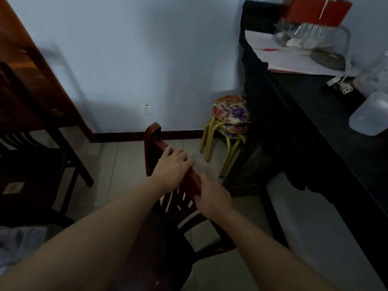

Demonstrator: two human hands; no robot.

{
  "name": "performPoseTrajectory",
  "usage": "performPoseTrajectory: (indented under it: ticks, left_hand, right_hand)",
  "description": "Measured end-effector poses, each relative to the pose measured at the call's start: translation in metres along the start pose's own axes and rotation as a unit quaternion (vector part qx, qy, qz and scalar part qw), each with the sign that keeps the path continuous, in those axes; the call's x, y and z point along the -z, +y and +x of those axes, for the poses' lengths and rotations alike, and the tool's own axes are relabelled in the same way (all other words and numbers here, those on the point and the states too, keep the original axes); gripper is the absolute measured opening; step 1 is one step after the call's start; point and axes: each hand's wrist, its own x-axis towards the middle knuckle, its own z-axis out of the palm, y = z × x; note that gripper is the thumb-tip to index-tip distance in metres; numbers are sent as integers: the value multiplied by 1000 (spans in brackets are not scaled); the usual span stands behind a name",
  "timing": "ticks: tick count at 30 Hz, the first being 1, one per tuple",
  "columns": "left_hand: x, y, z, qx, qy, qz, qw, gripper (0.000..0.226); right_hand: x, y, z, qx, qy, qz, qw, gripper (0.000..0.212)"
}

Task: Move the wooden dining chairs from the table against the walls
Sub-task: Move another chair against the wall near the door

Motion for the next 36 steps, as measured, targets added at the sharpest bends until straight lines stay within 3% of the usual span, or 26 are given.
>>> performPoseTrajectory:
  ticks: [3,5,11,19,30,36]
  left_hand:
    - [-2,-8,11,-60,-5,22,998,30]
    - [-3,-14,17,-101,-13,20,995,32]
    - [6,-36,15,-149,-34,-18,988,24]
    - [34,-101,-20,-79,-85,0,993,29]
    - [74,-171,-60,31,-25,2,999,16]
    - [94,-191,-17,72,-11,27,997,28]
  right_hand:
    - [1,1,13,-35,-39,54,997,10]
    - [3,-1,21,-47,-68,62,995,20]
    - [2,-13,27,-38,-90,67,993,18]
    - [-2,-85,38,17,-103,63,992,14]
    - [27,-167,65,158,-103,-45,981,23]
    - [73,-173,117,200,-86,-92,972,22]
